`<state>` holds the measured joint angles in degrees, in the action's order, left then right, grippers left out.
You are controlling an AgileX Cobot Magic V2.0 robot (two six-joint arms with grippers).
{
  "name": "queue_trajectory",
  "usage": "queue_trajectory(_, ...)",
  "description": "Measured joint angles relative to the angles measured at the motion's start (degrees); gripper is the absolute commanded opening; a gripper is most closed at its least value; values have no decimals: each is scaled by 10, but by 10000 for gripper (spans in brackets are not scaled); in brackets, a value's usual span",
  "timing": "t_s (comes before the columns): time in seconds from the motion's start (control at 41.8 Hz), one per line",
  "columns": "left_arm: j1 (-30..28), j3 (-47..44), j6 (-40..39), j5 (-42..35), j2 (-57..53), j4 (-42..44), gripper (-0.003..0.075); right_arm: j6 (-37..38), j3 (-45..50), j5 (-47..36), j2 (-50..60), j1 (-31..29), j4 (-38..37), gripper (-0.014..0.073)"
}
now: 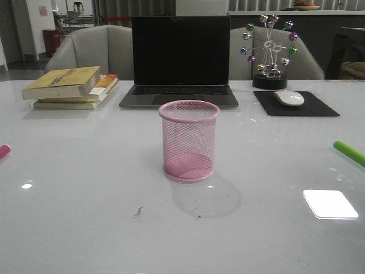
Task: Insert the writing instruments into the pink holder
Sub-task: 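Grasp the green marker with the right gripper and lift it, then carry the green marker over the pink holder and lower it in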
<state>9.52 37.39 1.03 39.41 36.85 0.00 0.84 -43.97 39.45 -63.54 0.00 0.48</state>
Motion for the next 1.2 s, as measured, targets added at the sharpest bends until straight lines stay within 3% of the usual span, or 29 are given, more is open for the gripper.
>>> queue_trajectory(0.335,97,0,3,0,5,0,443,0,-186,22,-281,-1,9,458)
queue_trajectory(0.67,100,0,3,-1,6,0,433,0,-341,40,-456,-1,13,458)
queue_trajectory(0.981,100,0,3,-1,6,0,433,0,-393,52,-529,-1,-15,458)
queue_trajectory(1.052,100,0,3,-1,6,0,433,0,-395,55,-539,-1,-18,421)
queue_trajectory(1.196,100,0,3,-1,6,0,433,0,-396,61,-543,-1,-21,217)
